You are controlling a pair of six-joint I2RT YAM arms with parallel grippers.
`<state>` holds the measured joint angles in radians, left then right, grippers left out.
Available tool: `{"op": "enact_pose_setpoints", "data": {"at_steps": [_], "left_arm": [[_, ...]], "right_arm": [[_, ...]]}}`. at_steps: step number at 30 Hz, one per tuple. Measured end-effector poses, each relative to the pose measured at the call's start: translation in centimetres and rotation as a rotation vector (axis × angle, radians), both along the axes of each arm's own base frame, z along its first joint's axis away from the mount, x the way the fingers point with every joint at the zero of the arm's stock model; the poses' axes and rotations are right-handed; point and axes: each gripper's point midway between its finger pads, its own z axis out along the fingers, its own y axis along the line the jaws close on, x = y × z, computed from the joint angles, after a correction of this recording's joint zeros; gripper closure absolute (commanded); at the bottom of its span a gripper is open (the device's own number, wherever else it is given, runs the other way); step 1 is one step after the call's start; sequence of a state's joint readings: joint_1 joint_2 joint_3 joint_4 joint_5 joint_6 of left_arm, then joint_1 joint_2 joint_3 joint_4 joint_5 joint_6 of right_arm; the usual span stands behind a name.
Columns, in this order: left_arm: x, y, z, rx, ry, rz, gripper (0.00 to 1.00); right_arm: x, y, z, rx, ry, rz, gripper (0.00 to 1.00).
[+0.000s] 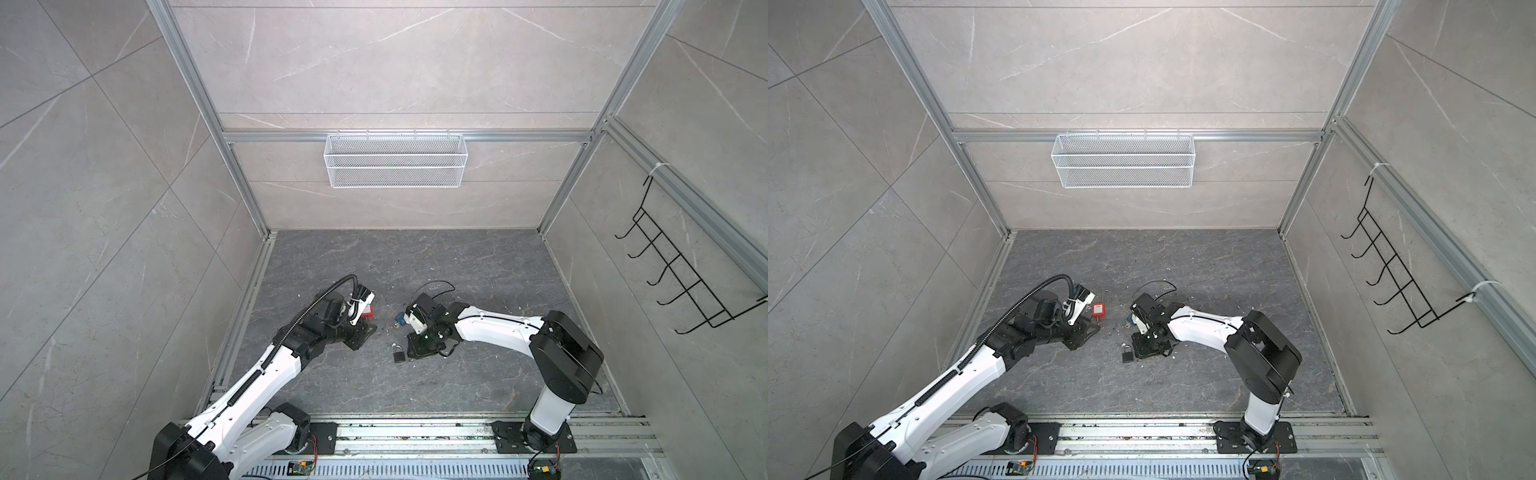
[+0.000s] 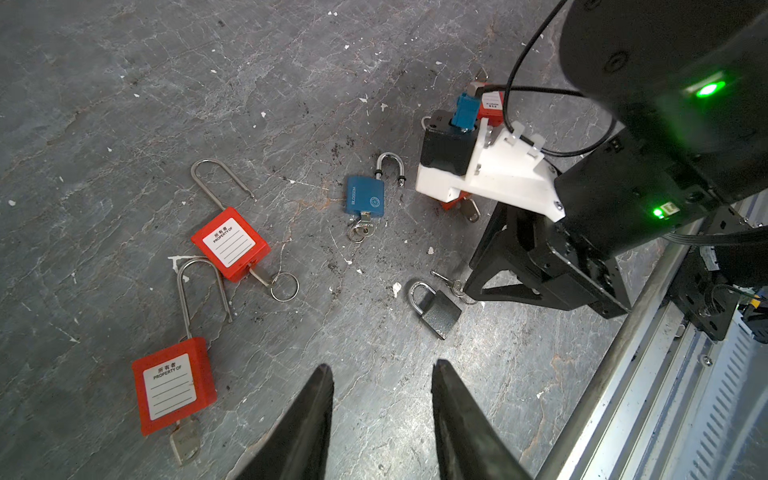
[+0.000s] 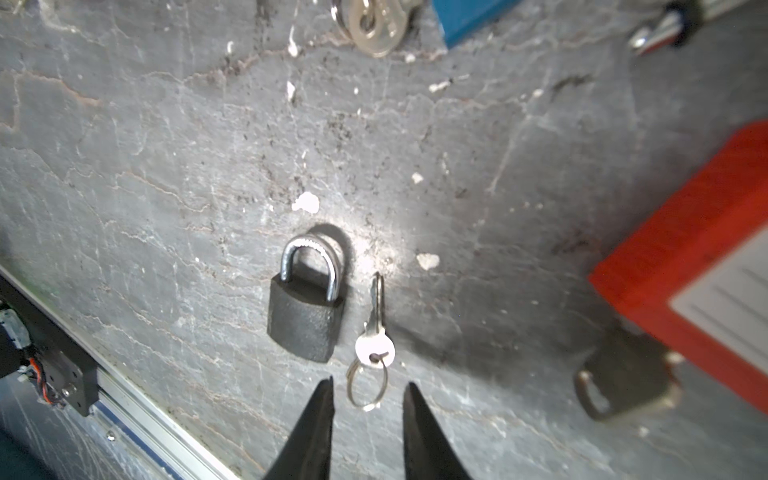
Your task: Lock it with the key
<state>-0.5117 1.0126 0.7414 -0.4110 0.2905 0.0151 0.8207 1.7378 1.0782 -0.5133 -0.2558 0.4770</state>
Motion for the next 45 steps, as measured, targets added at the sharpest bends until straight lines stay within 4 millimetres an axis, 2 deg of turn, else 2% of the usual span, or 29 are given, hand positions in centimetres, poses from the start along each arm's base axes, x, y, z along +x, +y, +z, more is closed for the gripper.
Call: {"op": "enact_pose_setpoints", "data": {"at_steps": [6,10,13,16,20,27,32,40,45], "left_arm": [[-0.2,-0.5,-0.2,0.0,0.023,-0.013,0.57],[-0.1,-1.3,0.5,-0.008,0.018,-0.029,0.57],[0.0,-2.0,0.7,-0.008,0.02,-0.045,0.57],[-0.1,-2.6,0.6,-0.002,0.029,-0.062,0.57],[-0.4,-3.2,0.3,0.009,0.036,-0.082,0.57],[-0.7,-3.6,0.2,0.019,0.037,-0.096,0.57],[-0.6,-3.5,-0.1,0.033,0.038,-0.088,0.57],[-0.7,-3.8,-1.1,0.059,0.06,-0.095,0.57],[-0.7,-3.8,-1.4,0.073,0.061,-0.091,0.57]], "right_arm": [[1.9,-2.0,5.0,-0.01,-0.165,-0.066,0.54],[4.8,-5.5,7.1,-0.043,-0.262,-0.229,0.44],[6.5,-9.3,7.0,-0.092,-0.29,-0.388,0.38],[8.0,-12.6,6.2,-0.146,-0.286,-0.523,0.36],[9.1,-14.8,5.1,-0.196,-0.273,-0.614,0.36],[10.1,-16.6,3.2,-0.246,-0.242,-0.645,0.35],[11.1,-17.2,2.6,-0.3,-0.241,-0.562,0.34],[14.7,-16.1,3.6,-0.344,-0.273,-0.344,0.35],[16.2,-15.6,3.0,-0.336,-0.236,-0.251,0.36]]}}
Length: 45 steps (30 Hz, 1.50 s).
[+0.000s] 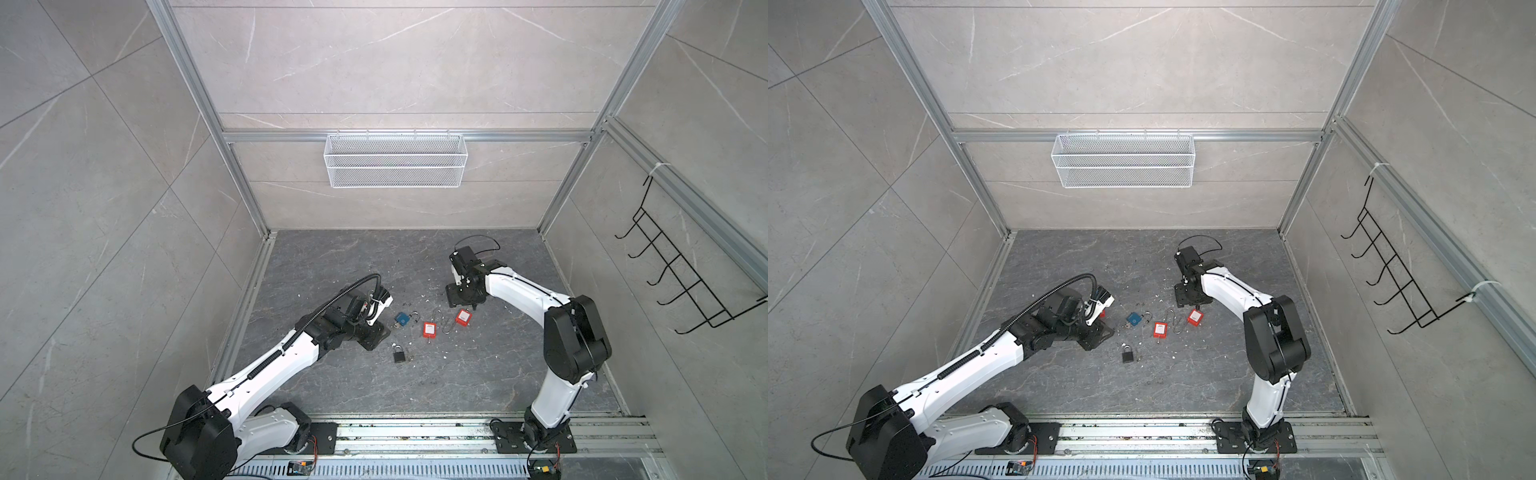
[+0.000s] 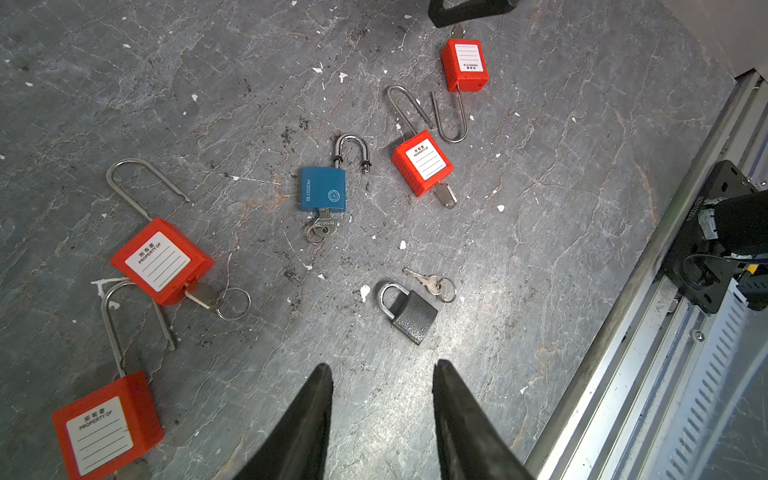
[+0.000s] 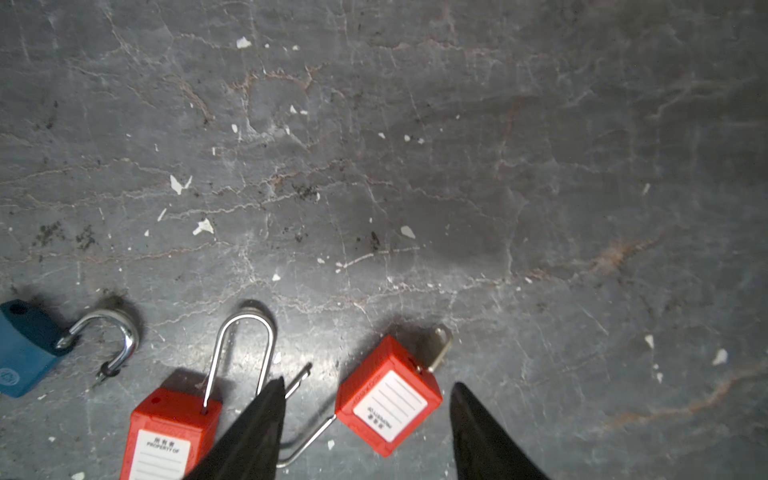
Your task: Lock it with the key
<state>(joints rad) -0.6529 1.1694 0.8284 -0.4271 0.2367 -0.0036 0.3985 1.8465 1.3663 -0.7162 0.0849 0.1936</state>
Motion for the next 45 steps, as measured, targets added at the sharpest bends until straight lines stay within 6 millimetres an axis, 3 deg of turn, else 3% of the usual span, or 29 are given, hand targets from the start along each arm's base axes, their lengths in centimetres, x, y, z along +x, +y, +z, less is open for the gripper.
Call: {"op": "enact_pose_setpoints", "data": {"at_steps": [9,21,30,40,45], "left_arm": [[-0.1,-0.1,0.0,0.002,-0.001,-0.002,0.57],[0.0,0.0,-0.1,0.007,-0.001,0.012,0.57],[0.0,0.0,-0.1,0.005,0.002,0.016,0.57],[-0.1,-0.1,-0.1,0.005,0.004,0.013,0.57],[-0.3,-0.3,-0.1,0.005,0.004,0.006,0.57]], "right_arm": [[0.3,0.1,-2.4,0.03,0.104,0.067,0.38],[0.2,-0.6,-2.9,0.081,0.141,0.068,0.39],[-2.6,-1.5,-4.8,0.067,0.215,0.057,0.4],[-4.9,-1.9,-1.2,0.116,0.172,0.014,0.39],[-5.0,-2.0,-0.9,0.104,0.166,0.047,0.36]]}}
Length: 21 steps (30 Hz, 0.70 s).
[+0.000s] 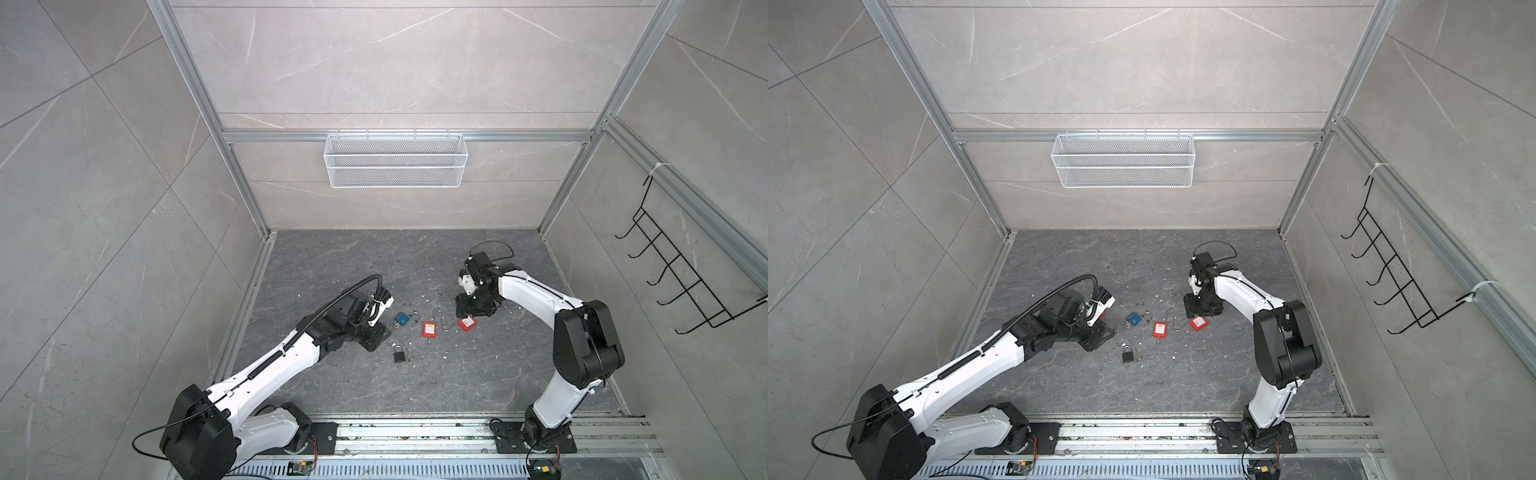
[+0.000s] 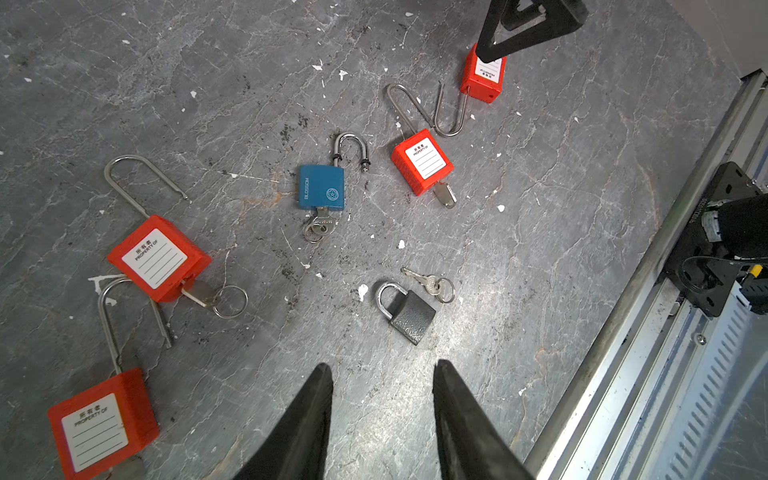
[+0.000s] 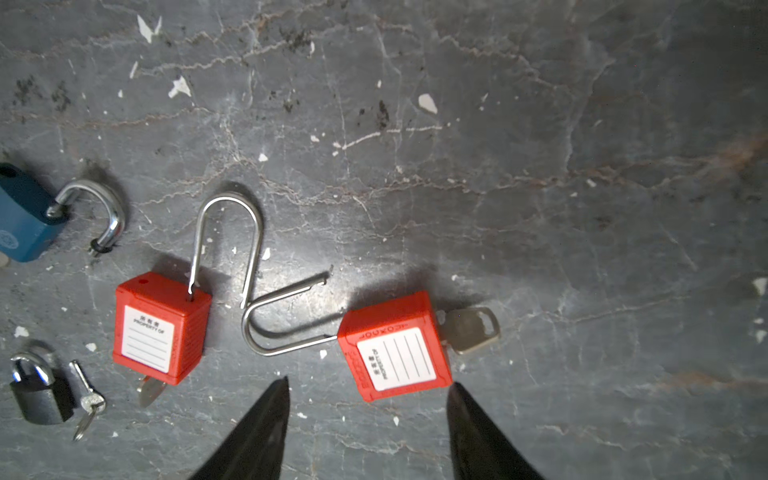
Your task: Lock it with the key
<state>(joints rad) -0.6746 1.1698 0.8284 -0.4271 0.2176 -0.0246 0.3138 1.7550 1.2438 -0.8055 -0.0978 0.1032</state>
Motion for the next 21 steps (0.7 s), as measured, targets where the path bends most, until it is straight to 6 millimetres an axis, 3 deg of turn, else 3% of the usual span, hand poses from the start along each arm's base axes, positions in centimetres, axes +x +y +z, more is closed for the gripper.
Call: {"op": "enact_pose_setpoints", "data": {"at_steps": [3,6,10,21], "left_arm": [[-0.1,-0.1,0.0,0.0,0.0,-0.004,0.57],[-0.1,-0.1,0.0,0.001,-0.001,-0.004,0.57],[-0.2,-0.2,0.0,0.003,-0.001,-0.005,0.57],[-0.4,-0.1,-0.2,0.008,0.005,-0.008,0.57]], "right_arm": [[0.2,0.0,0.4,-0.011,0.002,0.036,0.35],[1.8,0.5,0.9,-0.011,-0.016,0.064,0.34],[3.1,0.5,-0.1,-0.005,0.002,0.065,0.33],[2.0,0.2,-3.0,0.043,0.087,0.031,0.31]]}}
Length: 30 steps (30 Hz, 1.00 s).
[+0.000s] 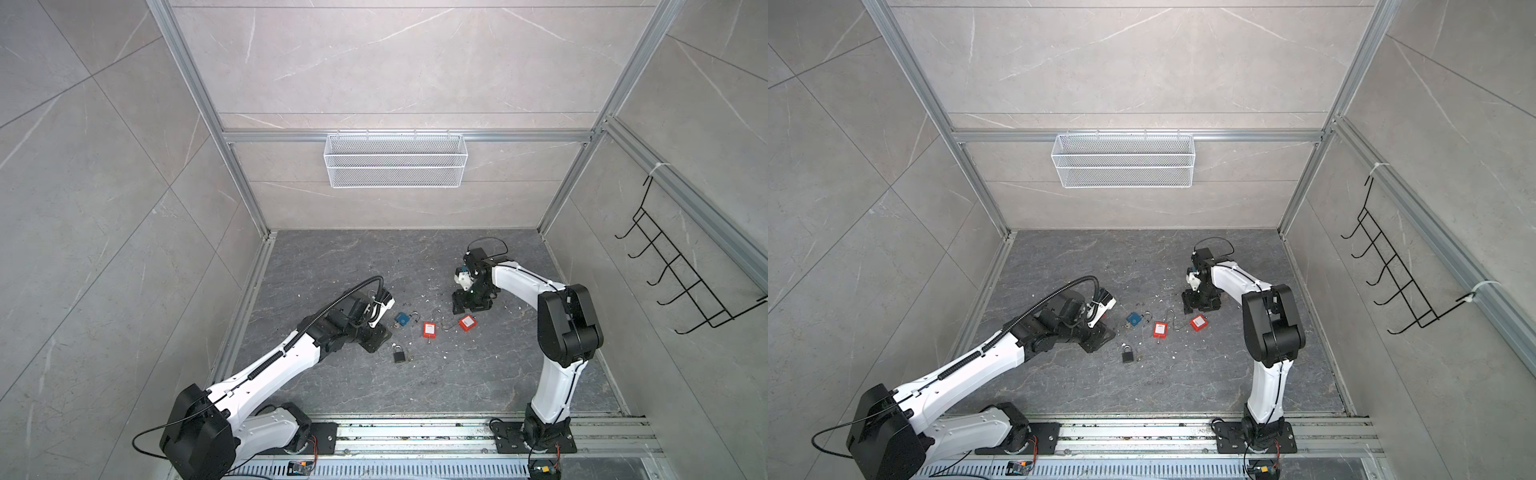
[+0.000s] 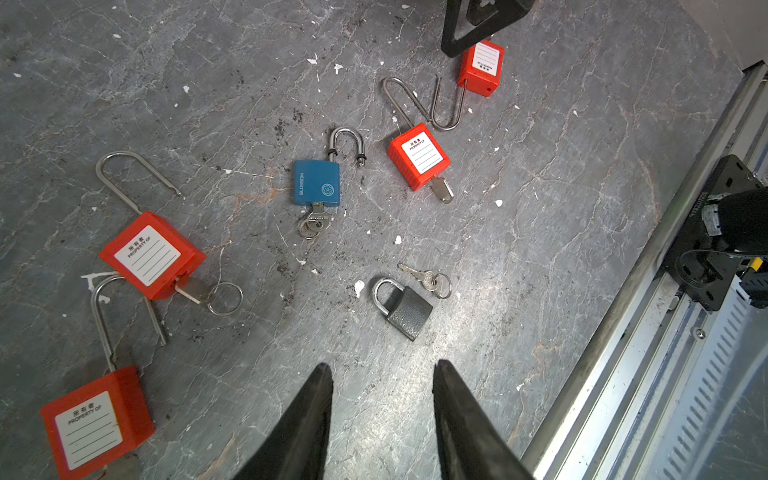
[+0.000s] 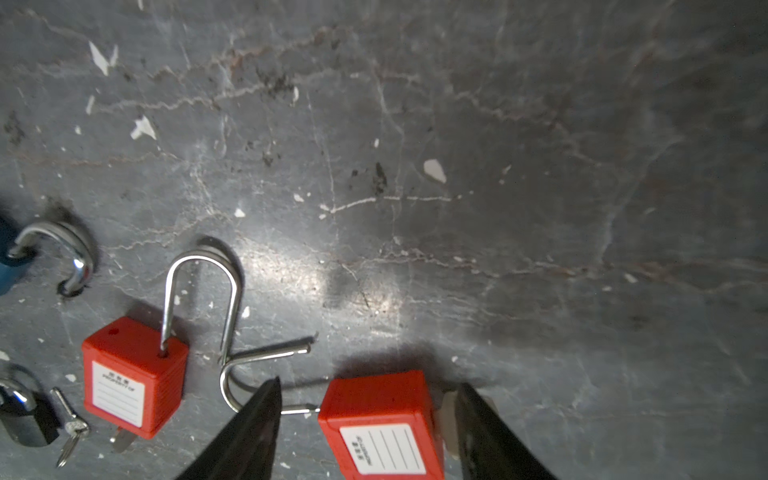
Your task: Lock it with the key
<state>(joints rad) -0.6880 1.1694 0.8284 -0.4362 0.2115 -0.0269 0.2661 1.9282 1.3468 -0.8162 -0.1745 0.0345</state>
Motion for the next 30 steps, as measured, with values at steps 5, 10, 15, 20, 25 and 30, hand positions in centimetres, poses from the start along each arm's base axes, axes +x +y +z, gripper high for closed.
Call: {"op": "enact_pose_setpoints", "data": {"at_steps": [5,10,15,20,25,30], "left_arm": [[-0.1,-0.1,-0.1,0.002,0.002,-0.003,0.57],[-0.1,-0.1,-0.5,0.01,0.012,-0.005,0.57],[-0.2,-0.2,-0.6,0.012,0.015,-0.009,0.57],[-0.2,-0.3,-1.0,0.021,0.026,-0.013,0.57],[-0.3,-0.4,-1.1,0.023,0.028,-0.015,0.57],[-0.4,-0.5,-1.2,0.025,0.03,-0.02,0.57]], "right_arm": [[-2.2,-0.4,-1.3,0.007,0.052,-0.026,0.31],[-3.7,-0.5,-0.5,0.026,0.048,-0.06,0.3],[-4.8,-0.2,0.7,0.079,0.029,-0.099,0.1],[-6.2,0.5,0.9,0.145,0.042,-0.13,0.13],[-7.9,0.4,0.3,0.16,0.072,-0.156,0.16],[-8.5,0.4,1.4,0.155,0.048,-0.151,0.17]]}}
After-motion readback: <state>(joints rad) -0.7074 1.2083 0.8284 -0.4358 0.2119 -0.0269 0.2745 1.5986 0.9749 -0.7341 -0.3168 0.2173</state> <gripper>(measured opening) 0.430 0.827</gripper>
